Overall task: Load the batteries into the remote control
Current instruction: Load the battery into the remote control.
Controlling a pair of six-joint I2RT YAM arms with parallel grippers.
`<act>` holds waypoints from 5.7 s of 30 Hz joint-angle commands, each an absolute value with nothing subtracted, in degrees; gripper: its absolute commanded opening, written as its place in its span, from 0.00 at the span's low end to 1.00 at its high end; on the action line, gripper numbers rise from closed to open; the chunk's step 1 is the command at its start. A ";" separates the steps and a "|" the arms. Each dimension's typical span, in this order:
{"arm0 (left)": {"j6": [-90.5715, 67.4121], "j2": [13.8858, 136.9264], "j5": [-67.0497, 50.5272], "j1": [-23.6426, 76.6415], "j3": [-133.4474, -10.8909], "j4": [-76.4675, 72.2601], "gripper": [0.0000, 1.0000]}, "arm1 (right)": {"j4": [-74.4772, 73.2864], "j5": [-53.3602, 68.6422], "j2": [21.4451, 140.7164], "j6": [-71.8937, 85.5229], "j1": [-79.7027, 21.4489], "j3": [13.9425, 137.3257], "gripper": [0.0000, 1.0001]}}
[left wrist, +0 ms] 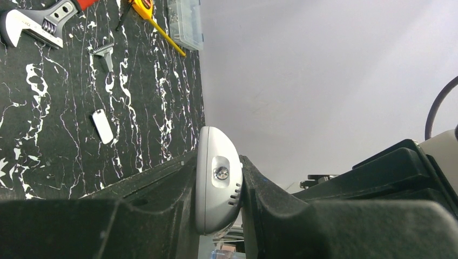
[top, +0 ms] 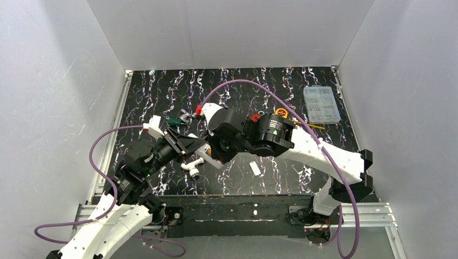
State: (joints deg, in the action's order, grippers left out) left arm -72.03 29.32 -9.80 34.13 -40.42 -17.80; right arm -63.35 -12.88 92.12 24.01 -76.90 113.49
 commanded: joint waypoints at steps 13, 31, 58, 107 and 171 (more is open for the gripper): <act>-72.43 28.72 -9.73 33.93 -40.25 -22.18 0.00 | -64.00 -13.64 93.08 23.25 -77.20 115.60 0.01; -72.31 28.87 -9.26 33.93 -40.23 -22.09 0.00 | -64.71 -11.58 91.73 23.02 -77.43 113.48 0.03; -73.04 29.48 -9.60 33.93 -40.03 -22.86 0.00 | -66.31 -15.29 92.77 21.88 -77.70 113.50 0.12; -76.99 27.80 -10.37 33.90 -36.62 -25.43 0.00 | -64.94 -15.28 94.06 19.75 -77.70 119.45 0.45; -84.38 30.48 -21.83 33.93 -41.73 -22.35 0.00 | -3.02 70.27 69.81 -14.68 -48.51 71.62 0.44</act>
